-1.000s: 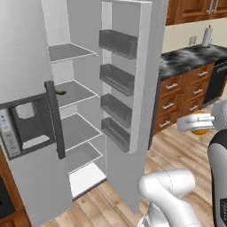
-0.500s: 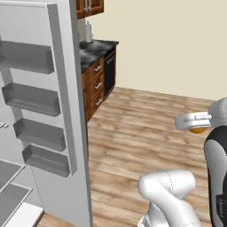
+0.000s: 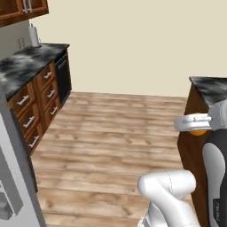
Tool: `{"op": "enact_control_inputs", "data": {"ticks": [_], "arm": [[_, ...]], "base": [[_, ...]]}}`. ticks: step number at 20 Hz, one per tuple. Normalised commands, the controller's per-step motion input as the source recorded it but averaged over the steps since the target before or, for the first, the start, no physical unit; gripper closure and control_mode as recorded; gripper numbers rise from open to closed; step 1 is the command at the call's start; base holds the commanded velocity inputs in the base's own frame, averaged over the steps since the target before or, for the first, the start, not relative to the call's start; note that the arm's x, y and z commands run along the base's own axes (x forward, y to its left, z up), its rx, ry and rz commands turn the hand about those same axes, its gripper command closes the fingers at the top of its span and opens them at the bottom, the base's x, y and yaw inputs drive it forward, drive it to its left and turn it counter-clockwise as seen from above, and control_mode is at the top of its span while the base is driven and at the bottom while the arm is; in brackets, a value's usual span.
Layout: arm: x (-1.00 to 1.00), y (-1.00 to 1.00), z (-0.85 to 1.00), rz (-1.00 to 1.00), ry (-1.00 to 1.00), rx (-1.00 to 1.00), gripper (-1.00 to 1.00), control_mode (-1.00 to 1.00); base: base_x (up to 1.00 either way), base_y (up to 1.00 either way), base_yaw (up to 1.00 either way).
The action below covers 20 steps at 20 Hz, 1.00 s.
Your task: Pick up the orange and mango from the fridge and place one fruit on each plate on the dining counter.
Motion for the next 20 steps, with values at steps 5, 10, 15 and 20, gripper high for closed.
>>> {"op": "enact_control_inputs", "data": {"ticks": [5, 10, 15, 20], "arm": [[0.0, 0.0, 0.0, 0.0, 0.0, 0.0, 1.0, 1.0], [0.0, 0.0, 0.0, 0.0, 0.0, 0.0, 1.0, 1.0], [0.0, 0.0, 0.0, 0.0, 0.0, 0.0, 1.0, 1.0], [0.0, 0.0, 0.0, 0.0, 0.0, 0.0, 1.0, 1.0]], "base": [[1.0, -0.03, -0.25], [1.0, 0.0, -0.18], [1.0, 0.04, -0.2], [1.0, 0.24, -0.24]]}}
